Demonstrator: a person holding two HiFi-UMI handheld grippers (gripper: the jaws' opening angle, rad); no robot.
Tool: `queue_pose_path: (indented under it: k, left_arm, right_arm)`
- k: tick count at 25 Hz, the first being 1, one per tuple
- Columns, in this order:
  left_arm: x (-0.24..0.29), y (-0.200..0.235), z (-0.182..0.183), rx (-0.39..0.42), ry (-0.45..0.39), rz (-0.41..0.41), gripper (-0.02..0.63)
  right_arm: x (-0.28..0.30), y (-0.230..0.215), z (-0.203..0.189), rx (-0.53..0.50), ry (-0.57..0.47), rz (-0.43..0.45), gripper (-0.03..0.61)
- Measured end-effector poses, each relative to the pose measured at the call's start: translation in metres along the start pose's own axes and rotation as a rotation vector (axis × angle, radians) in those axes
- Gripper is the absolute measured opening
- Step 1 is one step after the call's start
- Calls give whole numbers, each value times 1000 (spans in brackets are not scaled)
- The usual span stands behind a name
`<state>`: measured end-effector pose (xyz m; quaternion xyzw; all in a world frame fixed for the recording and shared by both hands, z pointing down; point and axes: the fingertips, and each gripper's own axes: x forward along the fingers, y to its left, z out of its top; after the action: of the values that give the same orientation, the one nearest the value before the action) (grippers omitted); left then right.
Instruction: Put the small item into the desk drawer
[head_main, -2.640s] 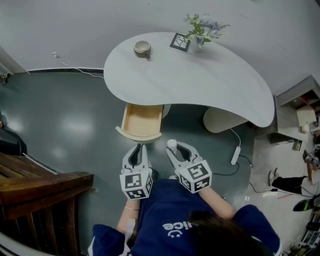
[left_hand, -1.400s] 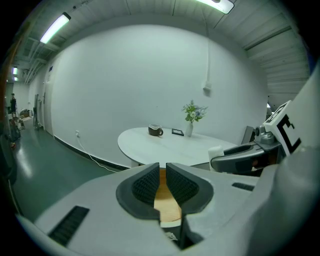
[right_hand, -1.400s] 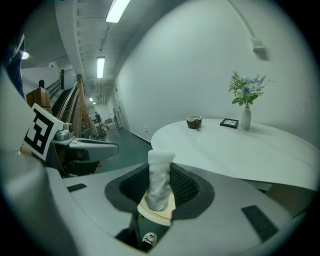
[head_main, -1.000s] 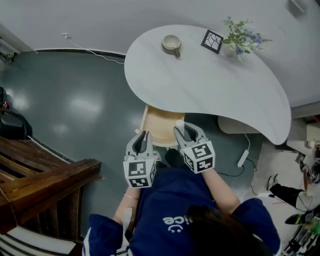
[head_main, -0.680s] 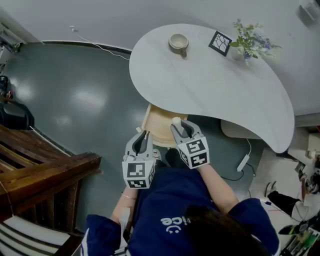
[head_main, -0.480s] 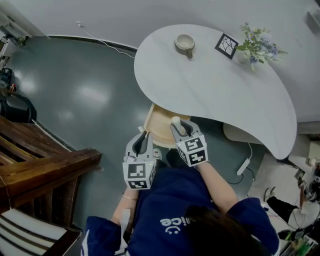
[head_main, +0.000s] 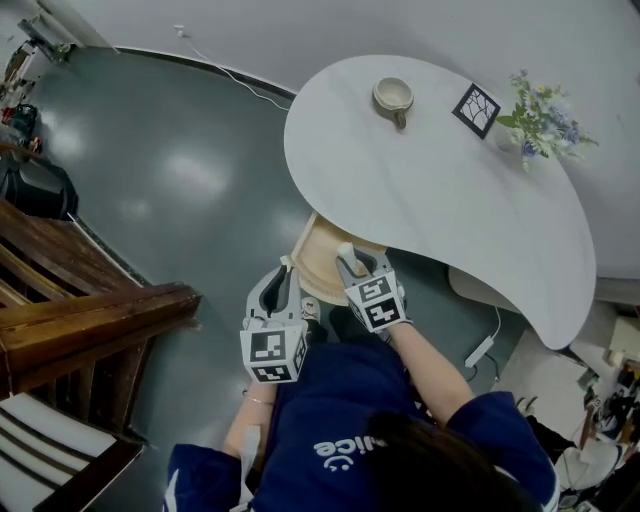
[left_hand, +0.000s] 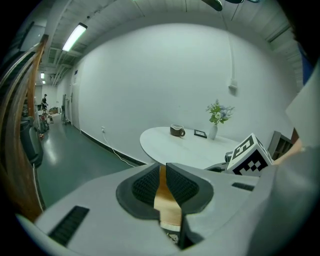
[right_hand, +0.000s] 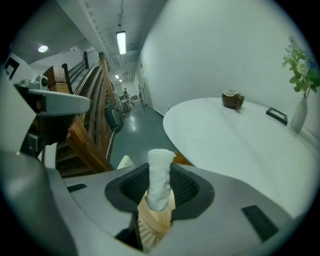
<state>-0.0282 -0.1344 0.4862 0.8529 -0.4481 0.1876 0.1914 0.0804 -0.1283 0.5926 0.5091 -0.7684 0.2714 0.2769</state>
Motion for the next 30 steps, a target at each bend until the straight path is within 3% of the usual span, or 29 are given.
queue_pose_path:
  k: [9, 13, 18, 30]
  left_arm:
    - [-5, 25, -2, -53, 27, 91, 43]
    - [-6, 30, 2, -38, 29, 120, 43]
    - [-5, 36, -1, -40, 42, 132, 43]
    - [-9, 43, -18, -45, 79, 176, 43]
  right_arm:
    - [42, 2, -19, -95, 117, 53, 132]
    - [61, 2, -31, -142, 183, 74, 132]
    - [85, 8, -40, -256, 245, 109, 132]
    - [116, 14, -67, -308, 340, 143, 132]
